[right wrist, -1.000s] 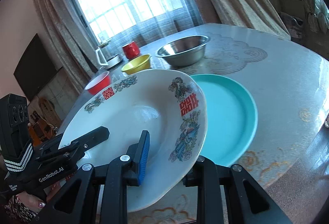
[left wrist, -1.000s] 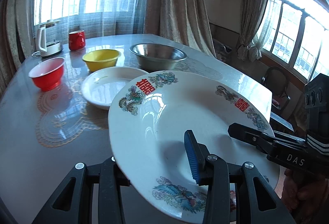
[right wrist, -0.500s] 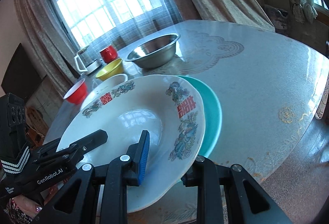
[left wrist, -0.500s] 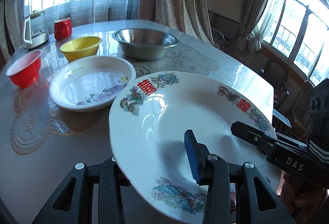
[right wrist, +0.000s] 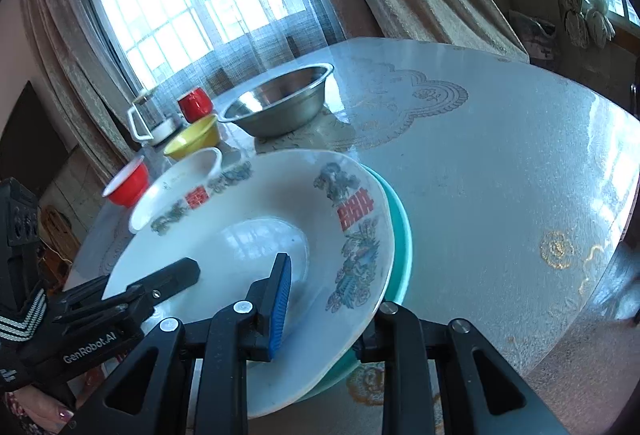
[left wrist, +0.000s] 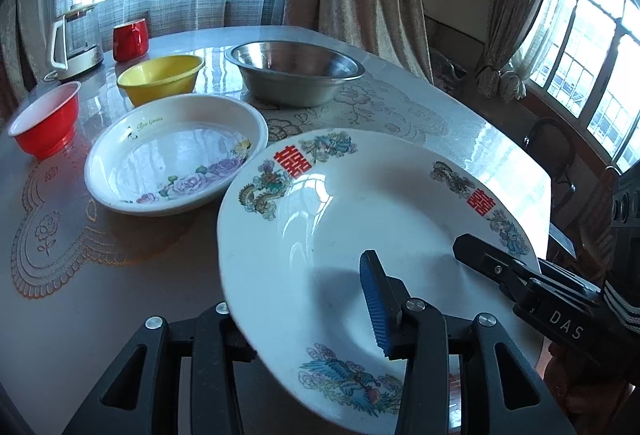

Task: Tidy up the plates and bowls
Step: 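Lift the large plate with the left tool and carry it over the teal plate, then lower the large plate onto the teal plate and open the left tool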

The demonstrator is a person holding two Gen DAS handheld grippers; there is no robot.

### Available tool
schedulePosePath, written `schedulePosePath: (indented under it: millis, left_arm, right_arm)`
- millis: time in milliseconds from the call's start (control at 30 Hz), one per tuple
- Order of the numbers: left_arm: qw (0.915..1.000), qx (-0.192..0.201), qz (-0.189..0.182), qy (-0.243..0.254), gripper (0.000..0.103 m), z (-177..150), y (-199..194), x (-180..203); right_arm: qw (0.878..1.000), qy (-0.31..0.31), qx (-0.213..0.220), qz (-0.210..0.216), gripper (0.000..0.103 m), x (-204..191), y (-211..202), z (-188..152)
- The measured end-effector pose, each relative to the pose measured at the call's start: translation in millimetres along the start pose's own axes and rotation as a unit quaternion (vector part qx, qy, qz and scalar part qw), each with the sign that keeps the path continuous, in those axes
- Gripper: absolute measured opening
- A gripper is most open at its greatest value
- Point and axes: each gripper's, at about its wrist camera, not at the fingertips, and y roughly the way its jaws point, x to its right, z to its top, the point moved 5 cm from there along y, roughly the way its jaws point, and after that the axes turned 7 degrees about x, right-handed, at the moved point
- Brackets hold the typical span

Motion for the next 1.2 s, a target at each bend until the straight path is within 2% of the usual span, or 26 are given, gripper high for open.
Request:
schedulePosePath:
  millis: [167,267,400,633,833,1000,1133,1200]
  left_arm:
    - [0.9998,0.006,0.015,0.007,0.047,-1,1,6]
    - [0.9998,0.011,0.018,0.007,0.047,0,3,11]
    - [0.9997,0.012,0.022,0.002,0.048,2,7,13]
    - [0.9999,0.008,0.011,-0.01,0.048,2,8,11]
    - [0.9998,-0.001,0.02,-0.001,0.048,0,2,7]
    - [0.9993,0.02,0.03,0.007,0.048,-1,-16,0]
    - [0.9992,0.021,0.031,0.015,0.036,-3,-20,-3]
    - [0.9989,0.023,0.031,0.025,0.034,-4,-21,0]
  right_arm:
    - [1.0,0.01,-0.002,-0.001,0.025,8,-2,2]
    - [1.0,-0.002,0.0,-0.024,0.025,12,-2,4]
    - [1.0,0.023,0.005,-0.012,0.025,19,-2,8]
    - [0.999,0.04,0.008,-0.019,0.029,19,-5,10]
    - [0.999,0.04,0.008,-0.029,0.035,17,-17,10]
    - [0.998,0.032,0.021,-0.042,0.035,18,-28,11]
    - [0.998,0.017,0.024,-0.062,0.021,20,-31,10]
    - [0.998,0.022,0.025,-0.061,0.019,21,-32,9]
